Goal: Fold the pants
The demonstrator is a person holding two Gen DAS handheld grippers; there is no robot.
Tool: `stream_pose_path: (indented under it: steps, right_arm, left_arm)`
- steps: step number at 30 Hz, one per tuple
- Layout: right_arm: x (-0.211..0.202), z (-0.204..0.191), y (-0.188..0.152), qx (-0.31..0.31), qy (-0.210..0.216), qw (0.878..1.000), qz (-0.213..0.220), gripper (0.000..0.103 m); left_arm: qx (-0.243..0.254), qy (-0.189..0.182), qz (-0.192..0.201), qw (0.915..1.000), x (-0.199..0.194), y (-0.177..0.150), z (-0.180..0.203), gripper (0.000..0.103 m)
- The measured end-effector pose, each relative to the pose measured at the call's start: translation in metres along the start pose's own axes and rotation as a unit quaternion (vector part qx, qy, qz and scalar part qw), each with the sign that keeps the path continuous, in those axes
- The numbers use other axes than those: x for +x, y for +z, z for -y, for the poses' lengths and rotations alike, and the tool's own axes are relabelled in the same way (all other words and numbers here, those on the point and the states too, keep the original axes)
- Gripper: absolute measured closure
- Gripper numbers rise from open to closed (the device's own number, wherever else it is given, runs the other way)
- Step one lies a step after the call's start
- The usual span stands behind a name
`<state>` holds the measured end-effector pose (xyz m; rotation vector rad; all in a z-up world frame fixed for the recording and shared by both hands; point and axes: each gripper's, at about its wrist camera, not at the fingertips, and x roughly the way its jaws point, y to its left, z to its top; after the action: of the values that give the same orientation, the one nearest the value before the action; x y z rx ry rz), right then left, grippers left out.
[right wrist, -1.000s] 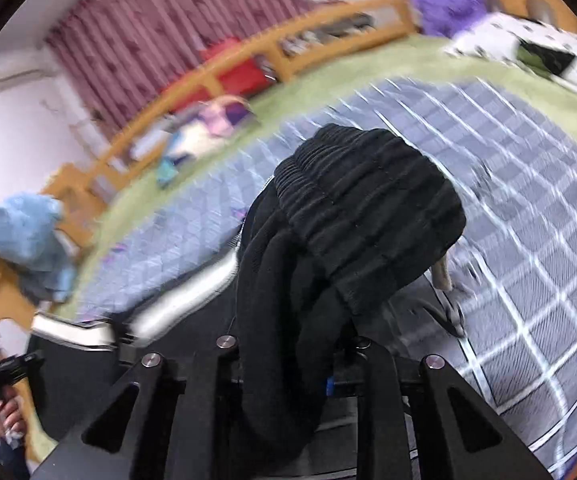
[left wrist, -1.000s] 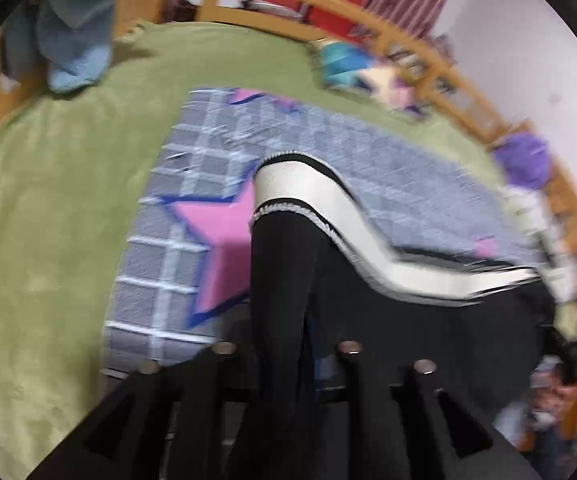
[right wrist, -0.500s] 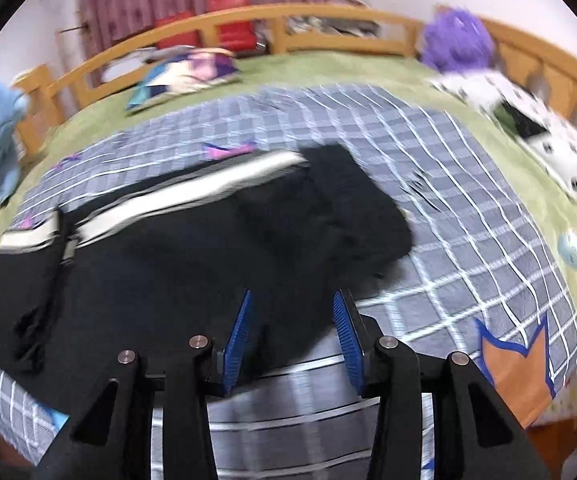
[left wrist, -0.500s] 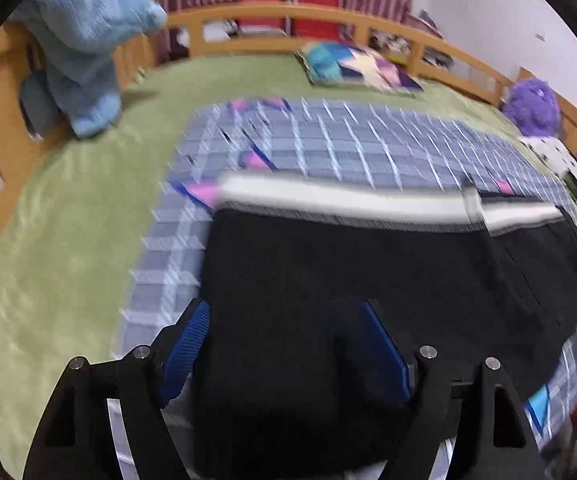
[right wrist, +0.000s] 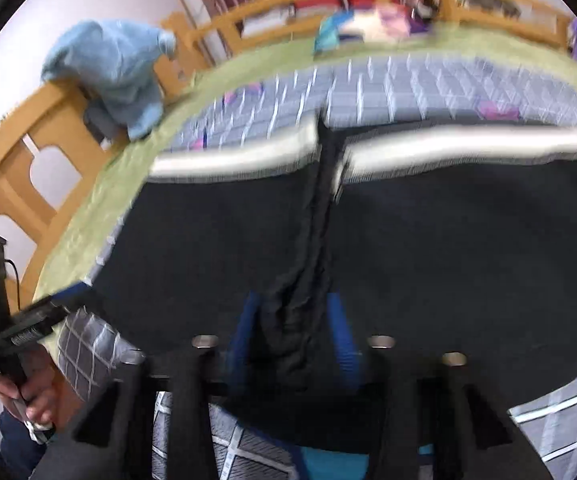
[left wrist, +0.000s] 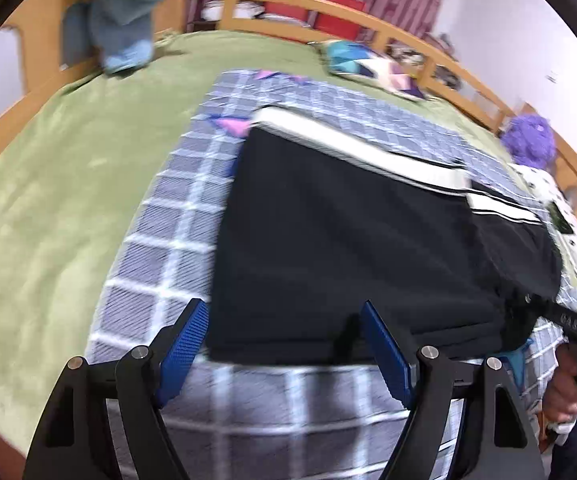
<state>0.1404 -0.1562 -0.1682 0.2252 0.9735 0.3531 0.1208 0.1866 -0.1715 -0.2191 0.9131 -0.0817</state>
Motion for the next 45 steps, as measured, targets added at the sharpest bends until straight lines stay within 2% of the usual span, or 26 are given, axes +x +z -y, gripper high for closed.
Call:
stream_pose_path:
  steps: [1, 2, 4, 7, 9, 10, 12, 15, 17, 19, 21, 24, 26, 28, 32, 34, 37, 42, 45]
  right_arm:
    - [-0.007, 0.001, -0.004, -0.002, 0.003, 1.0, 0.023, 0.092]
    - [-0.017, 0.006, -0.008, 0.007, 0.028, 0.999, 0.038, 0.094]
    - [-0.022, 0.02, -0.01, 0.036, 0.06, 0.997, 0.044, 0.095]
    - [-0.008, 0.011, -0.022, 0.002, 0.027, 0.999, 0.022, 0.095]
    - [-0.006, 0.003, -0.025, -0.02, -0.002, 0.999, 0.03, 0.086]
    - [-0.009, 0.003, -0.024, -0.019, -0.012, 0.999, 0.036, 0.076]
    - [-0.016, 0.01, -0.021, 0.003, -0.003, 0.999, 0.04, 0.068]
    - [-0.028, 0.021, -0.016, 0.018, 0.0, 0.999, 0.04, 0.066]
    - [-0.04, 0.024, -0.017, 0.004, -0.07, 0.996, 0.057, 0.065]
    - [-0.051, 0.031, -0.02, -0.008, -0.101, 0.992, 0.068, 0.065]
    - [-0.062, 0.044, -0.023, 0.002, -0.113, 0.991, 0.077, 0.065]
    - [-0.075, 0.068, -0.029, 0.027, -0.121, 0.988, 0.094, 0.065]
    - [-0.082, 0.083, -0.032, 0.039, -0.137, 0.984, 0.103, 0.065]
    - [-0.084, 0.095, -0.032, 0.042, -0.14, 0.985, 0.09, 0.065]
    - [-0.09, 0.112, -0.039, 0.034, -0.158, 0.984, 0.076, 0.066]
    - [-0.098, 0.119, -0.043, 0.019, -0.165, 0.983, 0.082, 0.067]
    - [-0.113, 0.129, -0.045, 0.013, -0.166, 0.981, 0.1, 0.067]
    - [-0.141, 0.161, -0.053, 0.031, -0.165, 0.979, 0.111, 0.067]
    - [-0.153, 0.18, -0.062, 0.046, -0.161, 0.98, 0.107, 0.067]
  left_arm:
    - [-0.012, 0.005, -0.004, 0.9999, 0.0, -0.002, -0.011, 0.026]
    - [-0.022, 0.006, -0.005, 0.9997, 0.001, -0.003, -0.02, 0.026]
    - [-0.053, -0.003, -0.005, 0.9986, 0.0, -0.009, -0.038, 0.026]
    - [-0.107, -0.043, -0.004, 0.9934, 0.006, -0.014, -0.058, 0.026]
    - [-0.128, -0.067, 0.0, 0.9895, 0.013, -0.015, -0.061, 0.026]
    - [-0.131, -0.076, 0.005, 0.9884, 0.017, -0.014, -0.06, 0.026]
    - [-0.136, -0.084, 0.007, 0.9872, 0.023, -0.013, -0.057, 0.026]
    - [-0.154, -0.098, 0.007, 0.9832, 0.033, -0.008, -0.052, 0.027]
    - [-0.16, -0.096, 0.006, 0.9824, 0.037, -0.006, -0.048, 0.028]
    - [-0.159, -0.082, 0.002, 0.9838, 0.041, -0.002, -0.043, 0.034]
    - [-0.148, -0.055, -0.004, 0.9874, 0.042, 0.0, -0.036, 0.056]
    - [-0.132, -0.022, 0.01, 0.991, 0.027, 0.007, -0.028, 0.077]
    - [-0.126, -0.026, 0.022, 0.9915, 0.012, 0.016, -0.024, 0.083]
    - [-0.112, -0.02, 0.038, 0.9928, -0.004, 0.027, -0.013, 0.084]
    - [-0.067, 0.005, 0.08, 0.9945, -0.034, 0.051, 0.035, 0.087]
    - [-0.025, 0.014, 0.097, 0.9949, -0.047, 0.06, 0.071, 0.088]
    - [0.02, 0.0, 0.109, 0.9938, -0.058, 0.067, 0.127, 0.089]
    - [0.098, -0.034, 0.094, 0.9902, -0.045, 0.061, 0.238, 0.09]
    - [0.13, -0.067, 0.059, 0.9875, -0.021, 0.045, 0.3, 0.09]
